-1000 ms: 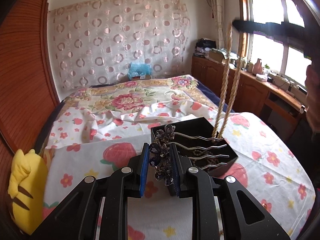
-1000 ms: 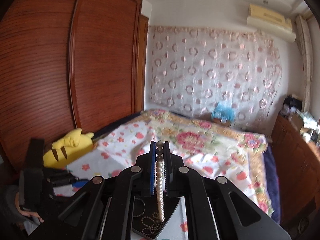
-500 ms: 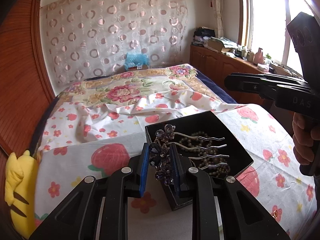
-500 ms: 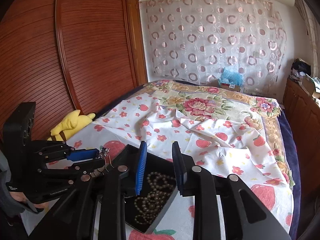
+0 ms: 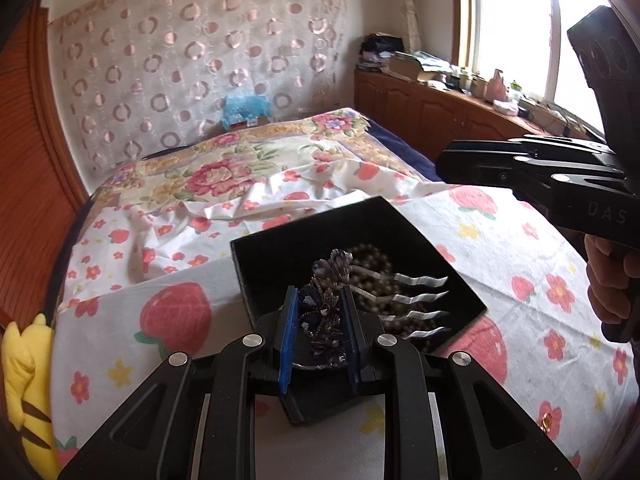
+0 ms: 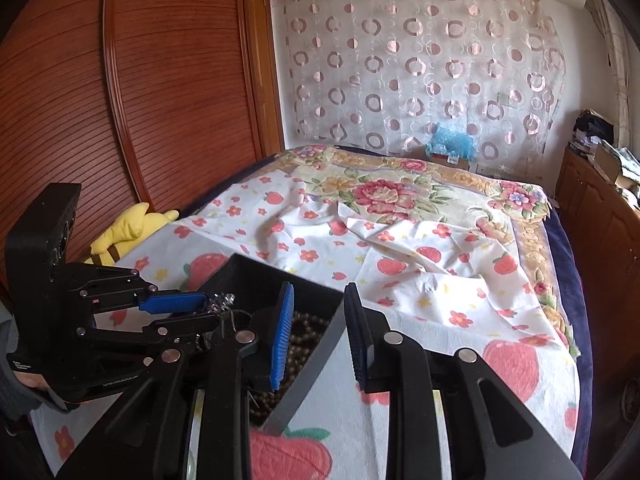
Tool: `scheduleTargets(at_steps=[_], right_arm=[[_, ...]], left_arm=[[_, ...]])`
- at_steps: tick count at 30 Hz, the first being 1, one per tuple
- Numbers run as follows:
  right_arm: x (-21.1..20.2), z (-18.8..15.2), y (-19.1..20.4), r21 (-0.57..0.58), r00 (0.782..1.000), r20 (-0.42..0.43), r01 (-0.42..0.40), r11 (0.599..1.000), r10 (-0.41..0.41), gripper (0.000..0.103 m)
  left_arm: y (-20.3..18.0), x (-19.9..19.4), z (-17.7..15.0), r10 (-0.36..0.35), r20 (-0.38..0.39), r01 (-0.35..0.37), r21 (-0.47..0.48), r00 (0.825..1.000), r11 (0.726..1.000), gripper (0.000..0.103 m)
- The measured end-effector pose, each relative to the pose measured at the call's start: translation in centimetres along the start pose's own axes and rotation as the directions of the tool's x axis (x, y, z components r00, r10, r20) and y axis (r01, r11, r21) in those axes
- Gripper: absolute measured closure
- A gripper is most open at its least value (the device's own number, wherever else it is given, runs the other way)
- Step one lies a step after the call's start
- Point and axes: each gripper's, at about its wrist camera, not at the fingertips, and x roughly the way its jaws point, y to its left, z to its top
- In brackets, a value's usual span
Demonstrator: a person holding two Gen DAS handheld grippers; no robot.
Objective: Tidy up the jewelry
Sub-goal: 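Lower both items into the box, open both tools and withdraw, then move the left tool toward the pale green jade bangle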
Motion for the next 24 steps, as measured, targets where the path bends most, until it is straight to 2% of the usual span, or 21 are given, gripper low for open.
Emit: scheduleTargets(at_steps=[10, 24], right_arm=[[-2.4, -3.7, 1.2, 0.002, 0.999, -0.030, 0.016, 1.000, -0.016, 0.075], [-6.0, -11.7, 5.8, 0.054, 0.996, -0.092, 0.003, 0.999, 0.002, 0.075]], left_arm=[[-0.7, -3.3, -2.1, -0.027, 0.028, 0.027, -0.004, 0.999, 1.000, 0.083], [-2.3, -7.4, -7.3, -0.064, 0.019, 0.064, -0.032, 0.998, 0.997, 0.083]])
